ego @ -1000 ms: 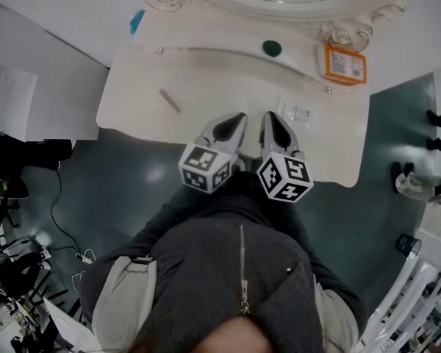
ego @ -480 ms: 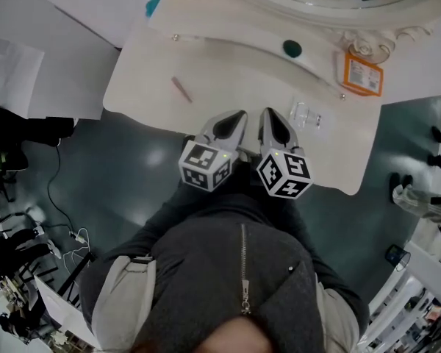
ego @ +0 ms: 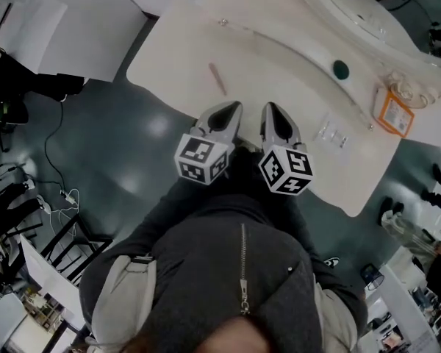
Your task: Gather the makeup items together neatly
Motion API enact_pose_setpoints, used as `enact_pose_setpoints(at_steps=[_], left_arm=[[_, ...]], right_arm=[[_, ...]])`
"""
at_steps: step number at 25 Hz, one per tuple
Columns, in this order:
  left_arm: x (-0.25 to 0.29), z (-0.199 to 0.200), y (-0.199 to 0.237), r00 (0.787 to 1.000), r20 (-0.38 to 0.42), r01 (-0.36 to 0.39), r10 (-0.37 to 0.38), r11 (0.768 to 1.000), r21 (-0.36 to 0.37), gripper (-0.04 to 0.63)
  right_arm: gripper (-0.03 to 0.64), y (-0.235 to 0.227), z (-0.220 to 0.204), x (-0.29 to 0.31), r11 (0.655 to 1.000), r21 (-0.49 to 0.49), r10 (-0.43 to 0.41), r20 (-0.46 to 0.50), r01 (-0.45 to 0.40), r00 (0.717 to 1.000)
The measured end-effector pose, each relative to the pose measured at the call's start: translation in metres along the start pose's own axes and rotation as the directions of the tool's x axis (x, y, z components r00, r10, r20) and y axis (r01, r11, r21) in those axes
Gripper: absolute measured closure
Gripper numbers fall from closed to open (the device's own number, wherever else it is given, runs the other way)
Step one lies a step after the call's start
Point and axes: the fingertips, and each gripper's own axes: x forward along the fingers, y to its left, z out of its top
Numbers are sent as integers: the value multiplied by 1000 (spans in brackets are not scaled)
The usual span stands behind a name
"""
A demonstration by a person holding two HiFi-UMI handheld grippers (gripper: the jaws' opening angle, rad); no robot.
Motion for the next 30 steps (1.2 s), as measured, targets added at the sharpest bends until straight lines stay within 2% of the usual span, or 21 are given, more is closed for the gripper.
enact_pose_setpoints(at_steps=[10,14,21,30], left_arm=[[-13,15,63,994,30,-100,101,995,-25,586],[-19,12,80,991,23,-134,135,990,-32,586],[-21,8,99,989,-7,-145,145,989,-40,586],[-18,8,127,989,-46,-141,141,990,9,586]], right_arm=[[602,34,-11,45,997,-39,62,-86,-65,994],[573,43,-18,59,994,-61,80,-125,-88,989],[512,60,-32,80,988,-97,101,-201,-122,975],[469,66,-55,98,982,-158,50,-299,-100,953]])
